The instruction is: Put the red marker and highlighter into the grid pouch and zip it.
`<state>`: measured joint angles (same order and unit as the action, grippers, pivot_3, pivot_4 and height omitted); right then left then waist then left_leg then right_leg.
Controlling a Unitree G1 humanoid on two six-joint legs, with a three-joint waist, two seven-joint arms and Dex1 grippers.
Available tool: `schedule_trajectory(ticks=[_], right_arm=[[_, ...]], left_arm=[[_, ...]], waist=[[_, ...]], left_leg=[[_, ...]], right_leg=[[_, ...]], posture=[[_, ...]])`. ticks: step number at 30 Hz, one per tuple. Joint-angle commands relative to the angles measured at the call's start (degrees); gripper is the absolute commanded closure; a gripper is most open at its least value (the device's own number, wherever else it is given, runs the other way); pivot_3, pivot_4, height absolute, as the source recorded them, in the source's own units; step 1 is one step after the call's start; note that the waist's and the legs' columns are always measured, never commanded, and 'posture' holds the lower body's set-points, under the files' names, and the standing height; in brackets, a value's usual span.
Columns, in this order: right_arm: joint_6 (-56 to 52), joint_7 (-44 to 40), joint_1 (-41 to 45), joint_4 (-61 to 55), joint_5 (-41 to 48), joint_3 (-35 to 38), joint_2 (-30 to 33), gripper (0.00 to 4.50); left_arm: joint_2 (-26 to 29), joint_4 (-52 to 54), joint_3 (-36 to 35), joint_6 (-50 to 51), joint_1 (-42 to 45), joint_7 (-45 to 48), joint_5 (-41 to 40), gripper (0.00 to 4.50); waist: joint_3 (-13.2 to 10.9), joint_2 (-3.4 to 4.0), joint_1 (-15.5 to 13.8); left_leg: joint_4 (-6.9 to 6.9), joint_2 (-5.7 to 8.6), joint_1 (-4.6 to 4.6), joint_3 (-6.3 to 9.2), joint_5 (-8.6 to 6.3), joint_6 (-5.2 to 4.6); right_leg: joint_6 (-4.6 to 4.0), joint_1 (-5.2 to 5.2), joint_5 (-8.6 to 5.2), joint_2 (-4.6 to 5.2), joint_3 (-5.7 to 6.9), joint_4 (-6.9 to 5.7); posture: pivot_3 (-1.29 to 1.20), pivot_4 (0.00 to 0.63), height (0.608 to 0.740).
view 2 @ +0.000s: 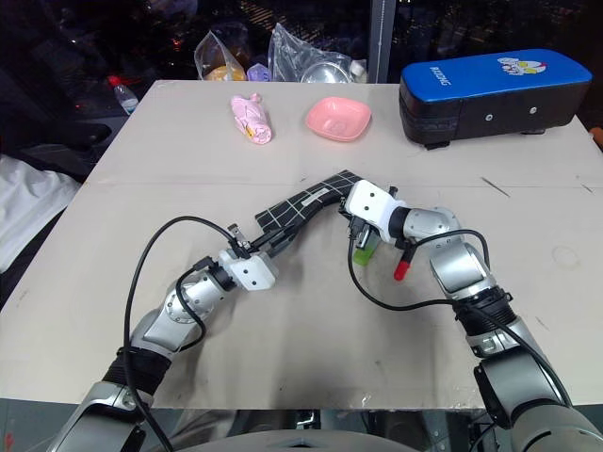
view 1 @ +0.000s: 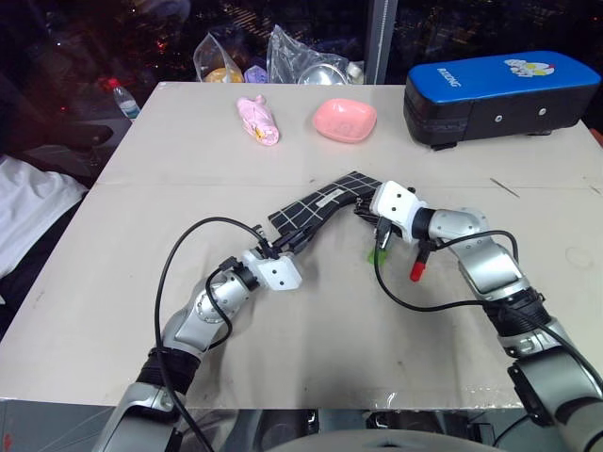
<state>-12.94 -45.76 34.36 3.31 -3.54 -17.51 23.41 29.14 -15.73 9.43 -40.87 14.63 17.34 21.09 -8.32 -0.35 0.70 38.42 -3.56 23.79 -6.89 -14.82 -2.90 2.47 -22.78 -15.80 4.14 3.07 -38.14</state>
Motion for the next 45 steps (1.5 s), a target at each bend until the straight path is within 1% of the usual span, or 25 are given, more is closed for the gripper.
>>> schedule_trajectory(ticks=[1, 7, 16, 19, 30, 32, 38, 42, 45], right_arm=[[2.2, -2.0, 1.6, -3.0, 0.2, -1.2, -0.1, 4.50], [4.7, -5.2, 1.3, -3.4, 1.1, -1.7, 0.3, 4.50], [7.9, -8.8, 3.0, -1.6, 0.6, -2.8, 0.1, 4.50], [8.8, -8.5, 3.9, 0.6, 0.0, -2.7, -0.3, 4.50], [14.2, -7.7, 6.8, 8.8, -1.5, -0.7, 2.6, 4.50], [15.1, -7.5, 7.4, 9.8, -1.5, -0.4, 3.1, 4.50], [16.6, -6.6, 10.4, 11.8, -1.3, 1.4, 3.9, 4.50], [16.4, -6.9, 12.2, 10.6, -0.9, 1.4, 3.8, 4.50], [15.8, -7.8, 12.2, 8.7, -0.6, 1.0, 3.5, 4.50]], left_arm=[[0.2, 2.5, 0.3, 0.0, 0.4, 0.2, -0.4, 4.48], [0.4, 2.5, 0.2, 0.3, 0.1, 0.3, -0.6, 4.48], [0.8, 2.2, 0.6, 0.0, 0.4, 1.5, -1.3, 4.48], [1.6, 2.9, 0.7, 0.2, 0.2, 3.4, -2.6, 4.48], [6.0, 7.5, -1.8, 0.7, -1.9, 6.6, -6.0, 4.48], [6.7, 8.6, -2.2, 2.1, -2.1, 7.9, -8.0, 4.48], [6.0, 17.1, -3.2, 16.9, -1.7, 15.9, -23.1, 4.48], [4.5, 20.3, -2.9, 23.6, -0.9, 18.4, -27.1, 4.48], [3.6, 20.6, -2.7, 25.2, -0.3, 19.2, -26.8, 4.48]], waist=[[0.0, 0.00, 0.0], [0.0, 0.00, 0.0], [0.0, 0.00, 0.0], [0.0, 0.00, 0.0], [0.0, 0.00, 0.0], [0.0, 0.00, 0.0], [0.0, 0.02, 0.1], [0.0, 0.02, 0.0], [0.0, 0.01, 0.0]], left_leg=[[0.00, 0.00, 0.00, 0.00, 0.00, 0.00], [0.01, 0.00, 0.00, 0.00, 0.00, 0.00], [0.01, 0.00, -0.01, 0.01, 0.00, 0.00], [0.01, 0.00, -0.01, 0.00, 0.00, 0.00], [0.02, -0.02, -0.02, -0.02, 0.01, 0.01], [0.02, -0.03, -0.02, -0.02, 0.01, 0.01], [0.02, -0.06, -0.02, -0.03, 0.01, 0.02], [0.02, -0.05, -0.03, -0.04, 0.02, 0.03], [0.03, -0.04, -0.02, -0.03, 0.02, 0.03]], right_leg=[[0.00, 0.00, 0.00, 0.00, 0.00, 0.00], [0.00, 0.00, 0.00, 0.00, 0.00, 0.00], [0.00, 0.00, 0.00, -0.01, 0.01, -0.01], [0.00, 0.00, 0.00, -0.01, 0.01, -0.01], [0.00, 0.00, 0.00, -0.01, 0.00, -0.02], [0.00, 0.00, 0.00, -0.01, 0.00, -0.02], [0.00, -0.01, 0.00, -0.01, -0.01, -0.03], [0.00, -0.01, 0.00, -0.02, -0.02, -0.04], [0.00, -0.01, 0.00, -0.03, -0.02, -0.04]], posture=[[0.00, 0.150, 0.740], [0.00, 0.150, 0.740], [0.00, 0.150, 0.740], [0.00, 0.150, 0.740], [0.00, 0.150, 0.740], [0.00, 0.150, 0.740], [0.00, 0.150, 0.740], [0.00, 0.150, 0.740], [0.00, 0.150, 0.740]])
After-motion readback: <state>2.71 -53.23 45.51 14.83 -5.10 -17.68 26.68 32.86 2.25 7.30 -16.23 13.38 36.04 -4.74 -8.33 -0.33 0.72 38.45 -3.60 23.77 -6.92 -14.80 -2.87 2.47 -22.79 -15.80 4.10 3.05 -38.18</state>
